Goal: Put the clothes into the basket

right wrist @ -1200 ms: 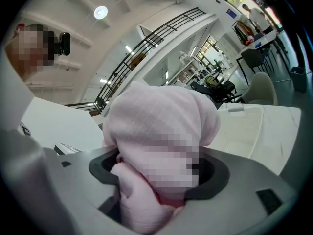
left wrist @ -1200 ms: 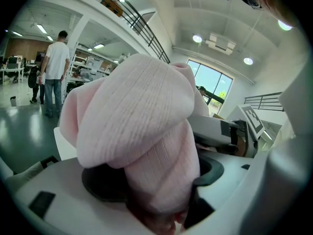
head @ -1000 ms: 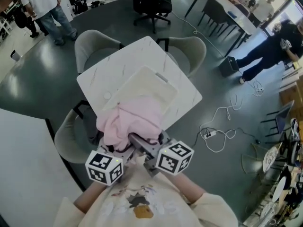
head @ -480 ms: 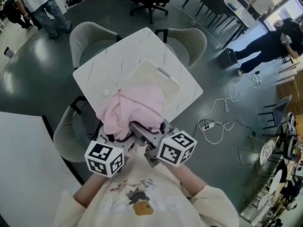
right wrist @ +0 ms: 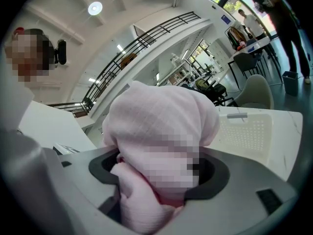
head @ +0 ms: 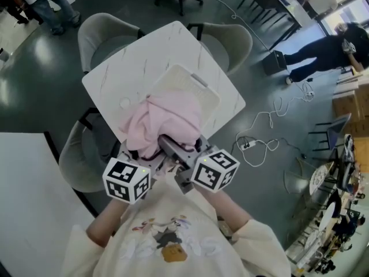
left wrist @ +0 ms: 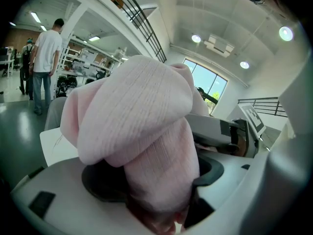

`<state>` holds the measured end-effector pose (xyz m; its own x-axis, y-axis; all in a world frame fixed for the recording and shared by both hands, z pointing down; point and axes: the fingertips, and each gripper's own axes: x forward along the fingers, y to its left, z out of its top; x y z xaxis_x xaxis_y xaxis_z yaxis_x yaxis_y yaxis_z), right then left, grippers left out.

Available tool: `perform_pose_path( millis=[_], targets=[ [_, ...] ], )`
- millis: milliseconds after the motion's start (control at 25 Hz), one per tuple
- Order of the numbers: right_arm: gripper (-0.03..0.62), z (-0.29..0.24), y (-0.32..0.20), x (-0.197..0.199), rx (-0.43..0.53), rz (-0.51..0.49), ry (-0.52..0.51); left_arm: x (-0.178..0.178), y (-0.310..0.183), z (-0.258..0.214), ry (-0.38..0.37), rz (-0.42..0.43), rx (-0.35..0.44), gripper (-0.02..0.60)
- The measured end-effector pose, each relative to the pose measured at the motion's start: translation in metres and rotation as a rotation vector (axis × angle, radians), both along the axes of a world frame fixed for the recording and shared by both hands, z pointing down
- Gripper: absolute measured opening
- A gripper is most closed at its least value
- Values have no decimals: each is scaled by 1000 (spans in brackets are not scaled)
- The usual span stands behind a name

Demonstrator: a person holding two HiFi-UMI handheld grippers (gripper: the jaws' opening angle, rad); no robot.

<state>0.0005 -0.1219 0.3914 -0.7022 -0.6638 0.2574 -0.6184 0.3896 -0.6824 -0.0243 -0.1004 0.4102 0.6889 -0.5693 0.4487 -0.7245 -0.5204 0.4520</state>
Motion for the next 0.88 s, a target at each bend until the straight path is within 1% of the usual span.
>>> perform_pose_path(
  millis=[240, 640, 880],
  targets=[
    [334, 12, -6, -5, -20, -4, 14, -5, -6, 12, 15, 1, -20, 365],
    [334, 15, -15, 10, -21, -12, 2, 10, -15, 15, -4, -4, -5, 365],
    [334, 21, -22, 18, -29, 1, 7, 18, -22, 21, -1, 0, -20, 365]
  ],
)
